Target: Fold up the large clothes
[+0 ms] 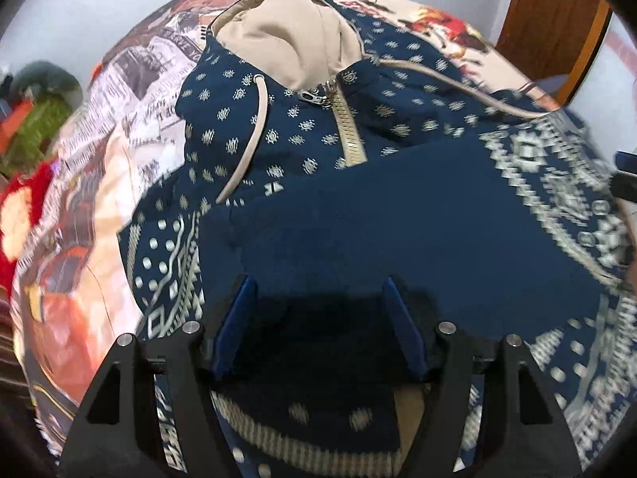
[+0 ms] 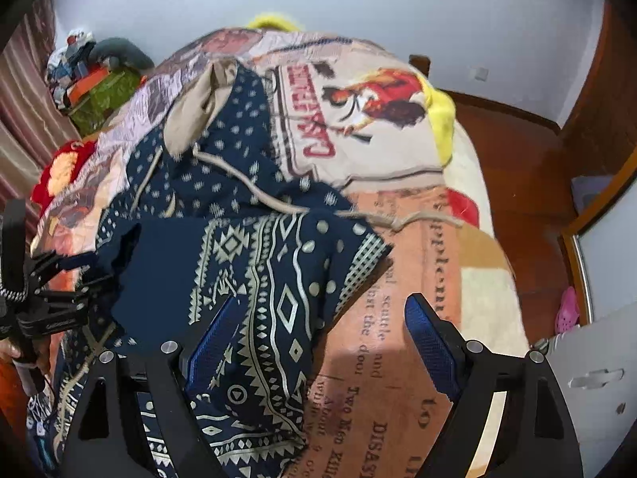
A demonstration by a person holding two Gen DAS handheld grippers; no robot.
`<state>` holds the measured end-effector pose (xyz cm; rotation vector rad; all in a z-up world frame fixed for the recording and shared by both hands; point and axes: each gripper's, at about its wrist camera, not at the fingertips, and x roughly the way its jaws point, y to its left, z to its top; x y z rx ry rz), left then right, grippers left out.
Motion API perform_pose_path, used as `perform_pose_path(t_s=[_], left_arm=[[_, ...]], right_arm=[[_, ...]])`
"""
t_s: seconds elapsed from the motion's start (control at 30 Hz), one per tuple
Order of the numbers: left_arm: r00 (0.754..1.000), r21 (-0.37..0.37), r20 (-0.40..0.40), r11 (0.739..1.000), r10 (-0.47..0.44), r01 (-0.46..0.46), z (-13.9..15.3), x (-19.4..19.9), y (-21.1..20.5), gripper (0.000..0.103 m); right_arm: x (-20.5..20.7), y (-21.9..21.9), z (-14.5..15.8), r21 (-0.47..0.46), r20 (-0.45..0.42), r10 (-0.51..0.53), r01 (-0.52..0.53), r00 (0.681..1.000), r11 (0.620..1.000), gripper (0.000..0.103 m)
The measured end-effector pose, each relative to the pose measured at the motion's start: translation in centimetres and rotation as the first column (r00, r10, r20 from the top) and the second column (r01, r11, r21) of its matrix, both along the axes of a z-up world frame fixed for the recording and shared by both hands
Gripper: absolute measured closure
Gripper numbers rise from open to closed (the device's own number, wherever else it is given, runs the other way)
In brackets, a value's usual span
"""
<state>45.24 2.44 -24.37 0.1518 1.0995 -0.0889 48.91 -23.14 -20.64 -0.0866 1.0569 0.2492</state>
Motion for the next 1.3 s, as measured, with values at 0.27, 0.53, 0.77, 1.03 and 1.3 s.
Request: perform_pose_path(t_s=[0.27, 0.53, 0.77, 1.03, 1.3], left_arm=[[0.993, 0.076, 0.050, 0.991, 0.105, -0.109, -0.2, 0.3, 4.2, 0.036], [0.943, 0.105, 0.019, 0.938, 0.331, -0.332, -1.1, -1.2, 15.7, 0.036], [0.921, 0.112, -0.024, 0.916, 0.390, -0.385, -2.4, -3.5, 20.3, 0.037], [0.957, 0.055, 0.083, 0.957, 0.280, -0.285, 2.7, -3.7, 16.8, 0.036], [0.960, -0.015, 0.207, 0.982, 0.189, -0.190, 9.4, -0.1, 13.0, 0.036]], right_arm=[[0.3, 0.4, -3.8, -0.025, -0.075, 0.034, -0.036, 0.997, 0.999, 0.017], [0.5, 0.6, -3.8, -0.035, -0.070, 0.045, -0.047, 0.997, 0.998, 0.015], [0.5, 0.9, -3.6, -0.051, -0.078, 0.028, -0.032, 0.997, 0.998, 0.015], [1.1, 1.8, 0.3, -0.032, -0.007, 0.019, -0.019, 1.000, 0.999, 0.015], [3.5, 5.2, 6.8, -0.018, 0.157, 0.057, -0.054, 0.986, 0.998, 0.015]])
